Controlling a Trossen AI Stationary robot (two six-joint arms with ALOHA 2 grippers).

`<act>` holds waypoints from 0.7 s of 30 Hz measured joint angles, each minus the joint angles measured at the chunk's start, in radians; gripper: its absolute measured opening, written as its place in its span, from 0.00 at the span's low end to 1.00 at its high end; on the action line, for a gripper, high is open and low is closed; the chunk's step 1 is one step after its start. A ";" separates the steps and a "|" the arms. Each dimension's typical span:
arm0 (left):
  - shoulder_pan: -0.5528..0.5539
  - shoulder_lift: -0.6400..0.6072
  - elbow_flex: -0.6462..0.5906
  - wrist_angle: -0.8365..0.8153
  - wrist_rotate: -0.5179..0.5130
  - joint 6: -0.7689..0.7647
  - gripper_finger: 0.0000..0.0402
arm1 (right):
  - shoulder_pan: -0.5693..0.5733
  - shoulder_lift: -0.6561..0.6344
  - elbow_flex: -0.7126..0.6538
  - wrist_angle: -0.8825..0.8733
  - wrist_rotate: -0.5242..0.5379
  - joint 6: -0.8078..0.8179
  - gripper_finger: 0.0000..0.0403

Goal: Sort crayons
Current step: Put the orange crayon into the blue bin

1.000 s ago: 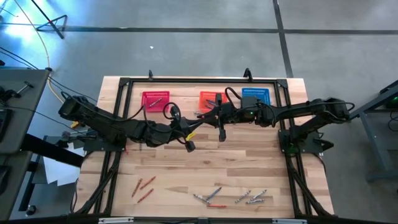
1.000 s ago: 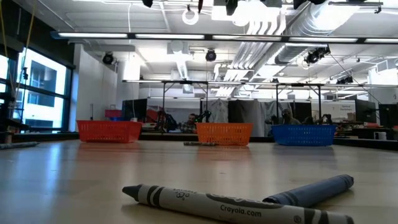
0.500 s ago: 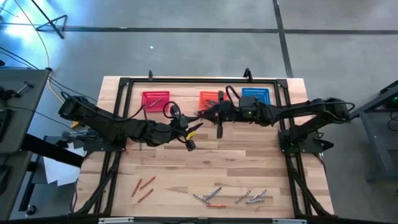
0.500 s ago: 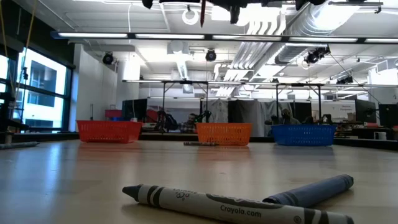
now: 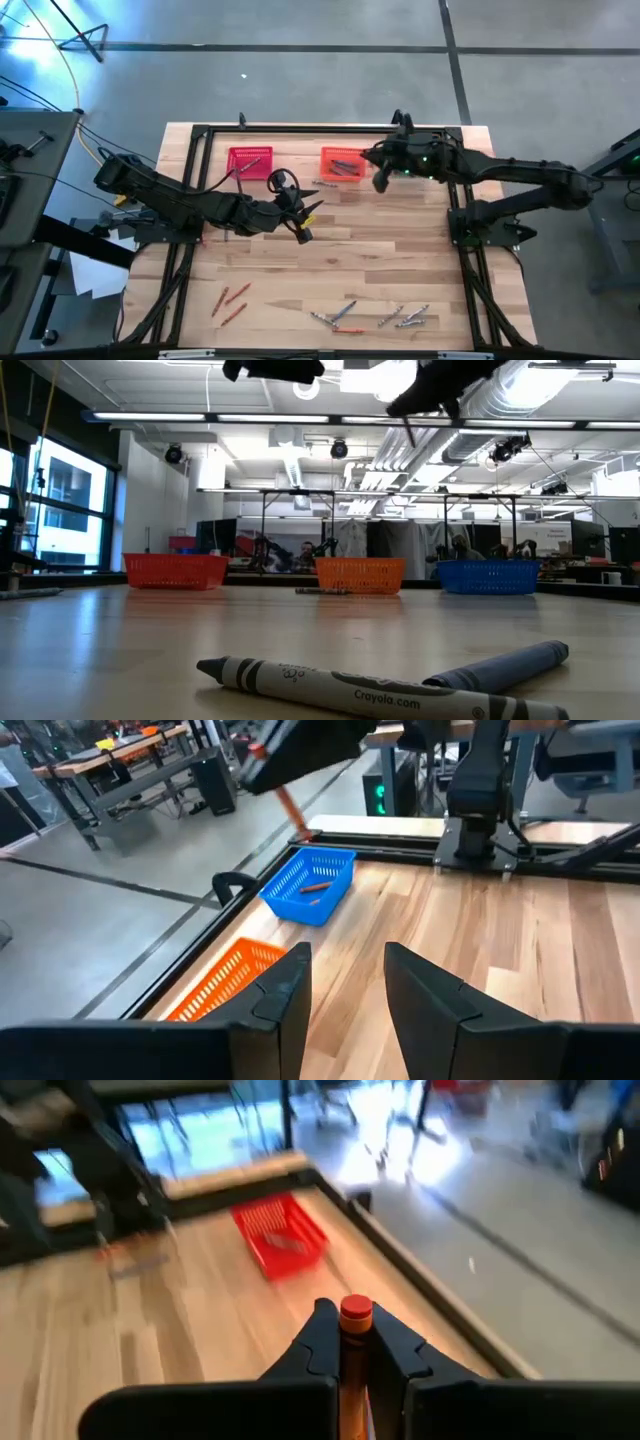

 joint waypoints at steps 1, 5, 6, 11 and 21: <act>0.000 0.000 0.000 -0.002 0.000 0.000 0.29 | -0.011 -0.013 0.000 -0.054 0.000 0.024 0.02; 0.001 0.000 0.000 -0.006 0.000 0.000 0.29 | -0.048 -0.031 0.000 -0.231 0.000 0.115 0.03; 0.001 0.000 0.000 -0.008 0.000 -0.001 0.29 | -0.057 -0.031 0.000 -0.268 0.001 0.127 0.03; 0.001 0.000 0.000 -0.016 -0.006 -0.003 0.29 | -0.099 -0.030 0.000 -0.374 0.037 0.138 0.03; 0.001 0.000 0.000 -0.051 -0.024 -0.029 0.29 | -0.296 -0.029 0.000 -0.466 0.014 0.129 0.03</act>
